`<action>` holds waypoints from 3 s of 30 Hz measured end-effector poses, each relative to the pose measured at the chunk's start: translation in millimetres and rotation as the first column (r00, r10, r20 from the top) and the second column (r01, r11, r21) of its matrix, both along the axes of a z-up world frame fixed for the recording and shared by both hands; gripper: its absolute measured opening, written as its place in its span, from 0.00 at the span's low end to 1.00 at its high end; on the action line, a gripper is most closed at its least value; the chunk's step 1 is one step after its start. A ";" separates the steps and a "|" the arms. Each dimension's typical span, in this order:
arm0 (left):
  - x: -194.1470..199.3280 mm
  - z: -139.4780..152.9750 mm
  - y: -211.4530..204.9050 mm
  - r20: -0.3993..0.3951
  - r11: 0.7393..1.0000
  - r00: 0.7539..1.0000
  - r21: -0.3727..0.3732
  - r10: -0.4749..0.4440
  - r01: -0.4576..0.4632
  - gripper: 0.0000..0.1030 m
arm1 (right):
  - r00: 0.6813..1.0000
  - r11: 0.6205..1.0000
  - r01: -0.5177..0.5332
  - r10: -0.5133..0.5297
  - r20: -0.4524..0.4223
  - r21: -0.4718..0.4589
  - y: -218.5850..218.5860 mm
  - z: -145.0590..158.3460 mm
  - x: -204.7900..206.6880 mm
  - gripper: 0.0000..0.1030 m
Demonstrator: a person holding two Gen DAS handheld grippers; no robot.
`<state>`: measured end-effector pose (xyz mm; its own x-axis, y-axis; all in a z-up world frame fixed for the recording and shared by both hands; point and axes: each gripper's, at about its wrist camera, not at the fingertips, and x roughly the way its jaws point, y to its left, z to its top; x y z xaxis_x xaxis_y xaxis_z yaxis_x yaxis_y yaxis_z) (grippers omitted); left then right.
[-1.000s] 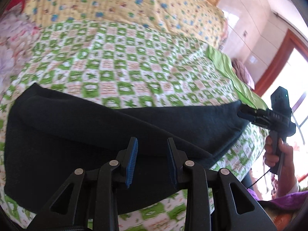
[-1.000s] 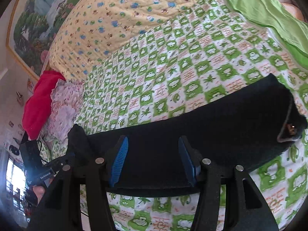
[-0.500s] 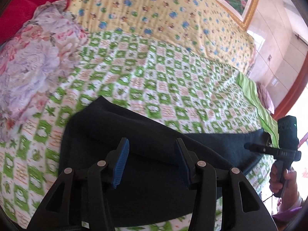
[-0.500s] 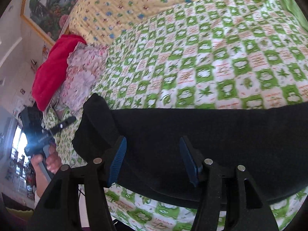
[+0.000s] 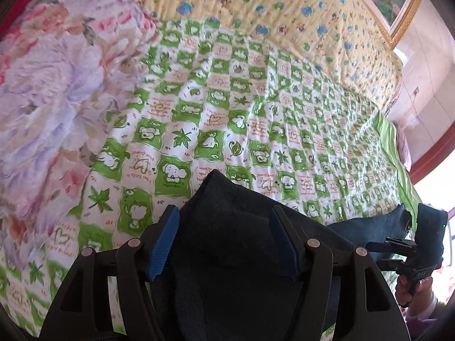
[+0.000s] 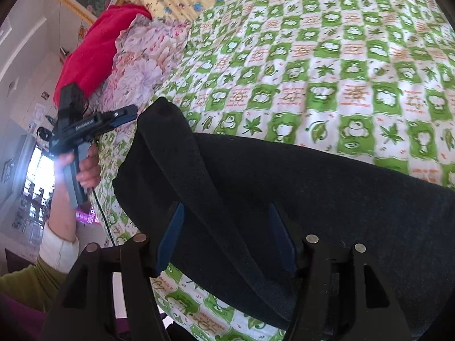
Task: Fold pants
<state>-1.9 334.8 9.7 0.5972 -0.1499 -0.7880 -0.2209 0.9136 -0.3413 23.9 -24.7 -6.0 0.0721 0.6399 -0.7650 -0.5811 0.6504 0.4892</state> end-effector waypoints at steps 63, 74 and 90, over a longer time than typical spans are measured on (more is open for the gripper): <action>-190.0 -41.1 -32.7 0.228 0.957 0.931 -0.121 0.284 -0.263 0.11 | 0.885 0.917 -0.383 0.398 0.242 -0.108 32.4 -15.5 -99.7 0.11; -222.6 -19.8 -43.5 0.246 0.913 0.886 -0.215 0.393 -0.346 0.38 | 0.903 0.926 -0.377 0.368 0.223 -0.001 23.1 -0.2 -99.8 0.54; -187.3 -7.0 -65.9 0.195 0.908 0.890 -0.160 0.413 -0.386 0.40 | 0.980 0.975 -0.148 0.121 0.161 0.168 0.0 30.6 -29.3 0.54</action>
